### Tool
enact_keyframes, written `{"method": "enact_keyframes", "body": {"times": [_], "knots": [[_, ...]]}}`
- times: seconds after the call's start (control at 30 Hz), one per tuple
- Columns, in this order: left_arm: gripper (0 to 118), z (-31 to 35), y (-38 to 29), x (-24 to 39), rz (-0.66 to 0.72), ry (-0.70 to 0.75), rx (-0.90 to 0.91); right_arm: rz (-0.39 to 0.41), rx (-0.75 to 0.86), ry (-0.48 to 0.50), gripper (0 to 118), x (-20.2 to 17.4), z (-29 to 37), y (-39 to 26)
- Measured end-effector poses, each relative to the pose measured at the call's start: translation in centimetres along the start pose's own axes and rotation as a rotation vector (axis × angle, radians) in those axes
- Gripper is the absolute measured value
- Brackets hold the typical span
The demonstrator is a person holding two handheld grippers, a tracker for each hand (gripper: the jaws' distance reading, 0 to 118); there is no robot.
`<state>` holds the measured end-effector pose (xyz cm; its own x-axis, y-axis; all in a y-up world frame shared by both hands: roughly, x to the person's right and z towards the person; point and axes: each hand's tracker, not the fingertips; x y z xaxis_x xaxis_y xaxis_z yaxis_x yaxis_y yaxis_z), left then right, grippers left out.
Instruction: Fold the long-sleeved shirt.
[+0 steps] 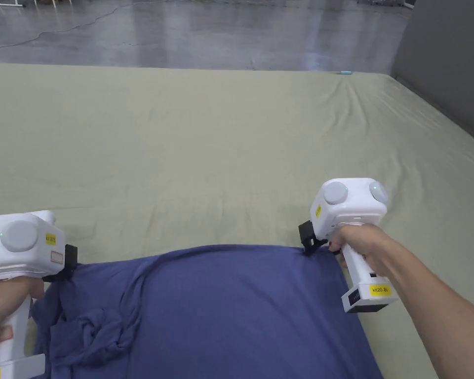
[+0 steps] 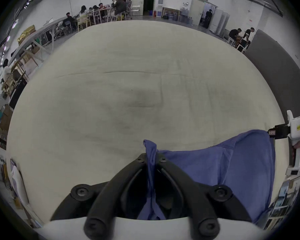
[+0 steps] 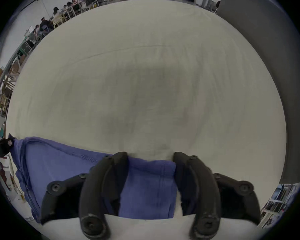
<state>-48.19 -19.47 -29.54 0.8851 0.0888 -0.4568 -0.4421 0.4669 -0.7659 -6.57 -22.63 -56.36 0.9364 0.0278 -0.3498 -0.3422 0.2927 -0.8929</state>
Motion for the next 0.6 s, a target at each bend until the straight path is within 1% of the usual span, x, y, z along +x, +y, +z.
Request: {"method": "enact_keyframes", "body": {"times": [0.03, 0.07, 0.2, 0.27, 0.33, 0.47, 0.53, 0.6], "knots": [[0, -0.1, 0.0, 0.0, -0.001, 0.002, 0.0, 0.001, 0.0, 0.014, 15, 0.0, 0.2, -0.1], [0, -0.1, 0.0, 0.1, 0.0, 0.003, 0.001, 0.0, -0.001, 0.02, 0, -0.1, 0.2, -0.3], [0, 0.8, -0.1, 0.2, 0.005, -0.001, 0.014, -0.005, 0.011, 0.014, 0, -0.2, 1.0, -0.6], [0, 2.1, -0.2, 0.1, 0.0, -0.014, 0.027, -0.018, 0.035, 0.033, 0, -0.1, 2.7, -1.1], [0, 4.2, -0.7, -0.1, -0.005, -0.03, 0.043, -0.008, 0.081, 0.071, 0, 0.3, 5.1, -1.8], [0, 10.0, -3.2, -0.6, -0.03, -0.07, 0.098, 0.014, 0.182, 0.114, 0, 1.4, 11.3, -5.1], [0, 12.9, -5.3, -0.8, -0.055, -0.078, 0.123, 0.037, 0.234, 0.135, 0, 1.9, 14.7, -8.0], [0, 15.5, -8.2, -1.3, -0.068, -0.076, 0.138, 0.03, 0.268, 0.153, 0, 2.8, 17.4, -11.3]]}}
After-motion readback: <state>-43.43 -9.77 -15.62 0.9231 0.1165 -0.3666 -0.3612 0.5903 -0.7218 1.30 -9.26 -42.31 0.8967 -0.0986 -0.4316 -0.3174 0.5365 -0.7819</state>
